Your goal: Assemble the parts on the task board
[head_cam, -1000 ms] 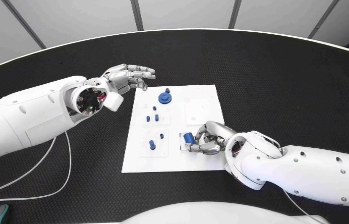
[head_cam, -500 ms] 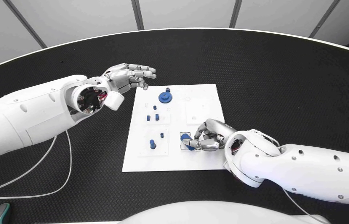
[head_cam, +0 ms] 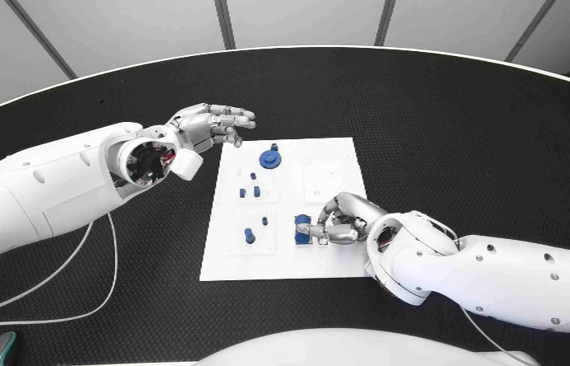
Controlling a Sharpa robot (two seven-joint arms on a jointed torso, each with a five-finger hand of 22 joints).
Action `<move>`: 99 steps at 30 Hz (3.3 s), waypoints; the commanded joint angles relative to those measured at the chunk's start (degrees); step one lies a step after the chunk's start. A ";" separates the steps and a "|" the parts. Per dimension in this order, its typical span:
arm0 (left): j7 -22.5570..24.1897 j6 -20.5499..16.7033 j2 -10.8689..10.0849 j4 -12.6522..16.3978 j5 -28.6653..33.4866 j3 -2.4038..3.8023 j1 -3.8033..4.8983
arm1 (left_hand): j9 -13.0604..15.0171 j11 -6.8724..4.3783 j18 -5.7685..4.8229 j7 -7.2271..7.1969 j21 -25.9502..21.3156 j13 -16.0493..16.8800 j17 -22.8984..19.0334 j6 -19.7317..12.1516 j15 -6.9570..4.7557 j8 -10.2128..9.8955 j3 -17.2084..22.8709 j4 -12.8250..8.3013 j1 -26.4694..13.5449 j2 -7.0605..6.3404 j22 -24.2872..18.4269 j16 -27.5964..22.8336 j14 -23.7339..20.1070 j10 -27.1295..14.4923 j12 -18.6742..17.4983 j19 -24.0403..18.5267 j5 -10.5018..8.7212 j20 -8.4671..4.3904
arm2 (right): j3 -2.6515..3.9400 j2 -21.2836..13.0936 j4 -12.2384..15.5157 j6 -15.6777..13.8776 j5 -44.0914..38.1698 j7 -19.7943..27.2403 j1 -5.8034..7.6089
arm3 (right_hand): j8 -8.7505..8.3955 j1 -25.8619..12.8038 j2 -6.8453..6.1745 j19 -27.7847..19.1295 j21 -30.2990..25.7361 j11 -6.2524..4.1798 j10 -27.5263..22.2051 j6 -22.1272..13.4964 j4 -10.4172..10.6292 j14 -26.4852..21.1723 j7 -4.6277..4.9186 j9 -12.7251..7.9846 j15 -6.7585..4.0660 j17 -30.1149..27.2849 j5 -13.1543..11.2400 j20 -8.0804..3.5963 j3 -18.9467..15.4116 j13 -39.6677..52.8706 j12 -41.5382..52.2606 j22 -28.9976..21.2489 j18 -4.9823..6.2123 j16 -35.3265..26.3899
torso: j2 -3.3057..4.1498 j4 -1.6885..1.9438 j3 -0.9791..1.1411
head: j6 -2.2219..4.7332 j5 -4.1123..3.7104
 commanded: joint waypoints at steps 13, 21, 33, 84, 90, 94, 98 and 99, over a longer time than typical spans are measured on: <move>0.01 0.10 0.01 -0.09 0.00 0.00 0.00 | -0.08 -0.05 0.87 0.26 -0.33 -0.01 -0.12 -0.12 -0.01 -0.09 -0.47 0.07 -0.09 0.34 -0.09 -0.15 -0.29 -0.52 0.24 -0.28 -0.02 -0.03 | -0.02 -1.17 2.39 1.76 0.00 1.57 -0.01 | -0.16 15.76 0.70 6.06 0.37 -0.23 0.43 -0.32 -1.25 5.15 -0.38 -0.09 -0.23 10.10 -0.42 -0.42 3.62 6.26 0.16 15.10 -0.86 0.02 | -0.01 -0.08 0.07 | 0.06 0.05; 0.01 0.21 0.19 -0.21 0.00 0.00 0.00 | -0.08 -0.05 0.87 0.26 -0.33 -0.01 -0.12 -0.12 -0.01 -0.09 -0.47 0.07 -0.09 0.34 -0.09 -0.15 -0.29 -0.52 0.24 -0.28 -0.02 -0.03 | -0.02 -0.62 1.16 1.95 0.00 0.82 -0.01 | -0.20 17.43 1.15 6.06 0.37 -0.37 0.72 0.21 -0.59 5.20 -0.55 -0.22 -0.33 10.32 -0.68 -0.49 5.05 6.68 0.57 15.10 -0.86 0.11 | 0.01 0.12 -0.05 | 0.04 -0.03; -0.05 0.20 0.08 -0.31 0.00 0.00 -0.01 | -0.08 -0.05 0.87 0.26 -0.33 -0.01 -0.12 -0.12 -0.01 -0.09 -0.47 0.07 -0.09 0.34 -0.09 -0.15 -0.29 -0.52 0.24 -0.28 -0.02 -0.03 | -0.01 -0.38 0.25 1.22 0.00 0.20 -0.01 | -0.12 17.49 1.90 6.06 0.37 -0.53 1.07 0.58 -0.31 5.22 -0.73 -0.24 -0.45 10.41 0.14 -0.59 6.02 7.11 1.08 15.10 -0.86 0.15 | 0.03 -0.08 0.03 | -0.02 0.12; 0.38 -0.19 -0.59 -0.20 0.00 -0.02 -0.02 | -0.07 -0.08 0.88 0.22 -0.42 0.00 -0.20 -0.06 -0.04 -0.02 -0.49 0.10 0.05 0.42 -0.16 -0.12 -0.31 -0.54 0.36 -0.22 0.00 -0.04 | -0.14 -16.36 5.30 -3.54 -8.42 3.64 -0.01 | -6.84 17.58 -0.28 6.06 0.37 1.47 0.50 -0.95 -0.12 5.27 1.66 -3.91 1.22 11.00 2.46 0.84 8.76 6.71 -0.68 15.10 -0.86 0.32 | -0.14 -0.81 0.25 | 0.81 -1.91; 0.36 -0.16 -0.65 -0.19 0.00 -0.02 -0.02 | -0.07 -0.08 0.88 0.22 -0.42 0.00 -0.20 -0.06 -0.04 -0.02 -0.49 0.10 0.05 0.42 -0.16 -0.12 -0.31 -0.54 0.36 -0.22 0.00 -0.04 | -0.16 -15.49 4.44 -2.60 -9.62 1.57 -0.03 | -6.92 15.57 -0.81 6.06 0.37 1.41 0.37 -0.26 -0.16 5.25 1.53 -3.81 1.20 10.88 2.00 0.88 8.01 6.52 -1.06 15.10 -0.86 0.25 | -0.11 -0.74 0.25 | 0.79 -2.15; 0.35 -0.11 -0.62 -0.17 0.00 -0.02 -0.02 | -0.07 -0.08 0.88 0.22 -0.42 0.00 -0.20 -0.06 -0.04 -0.02 -0.49 0.10 0.05 0.42 -0.16 -0.12 -0.31 -0.54 0.36 -0.22 0.00 -0.04 | -0.18 -14.15 3.49 -1.60 -9.87 0.58 -0.04 | -6.81 15.19 -1.14 6.06 0.37 1.32 0.30 0.04 -0.17 5.23 1.43 -3.62 1.13 10.82 1.74 0.85 7.74 6.45 -1.22 15.10 -0.86 0.22 | -0.13 -0.65 0.18 | 0.69 -2.16; 0.33 -0.07 -0.60 -0.20 0.00 -0.02 -0.02 | -0.07 -0.08 0.88 0.22 -0.42 0.00 -0.20 -0.06 -0.04 -0.02 -0.49 0.10 0.05 0.42 -0.16 -0.12 -0.31 -0.54 0.36 -0.22 0.00 -0.04 | -0.20 -12.90 2.54 -0.91 -9.95 0.09 -0.05 | -6.91 14.75 -1.54 6.06 0.37 1.34 0.12 -0.07 -0.16 5.19 1.46 -3.51 1.12 10.66 1.40 0.83 7.36 6.23 -1.60 15.10 -0.86 0.13 | -0.13 -0.65 0.26 | 0.61 -2.05; 0.32 -0.06 -0.60 -0.20 0.00 -0.02 -0.03 | -0.07 -0.08 0.88 0.22 -0.42 0.00 -0.20 -0.06 -0.04 -0.02 -0.49 0.10 0.05 0.42 -0.16 -0.12 -0.31 -0.54 0.36 -0.22 0.00 -0.04 | -0.20 -12.58 2.27 -0.72 -9.96 0.00 -0.05 | -6.94 14.70 -1.60 6.06 0.37 1.34 0.11 -0.11 -0.16 5.19 1.48 -3.50 1.12 10.65 1.36 0.83 7.31 6.23 -1.61 15.10 -0.86 0.12 | -0.13 -0.62 0.27 | 0.64 -2.00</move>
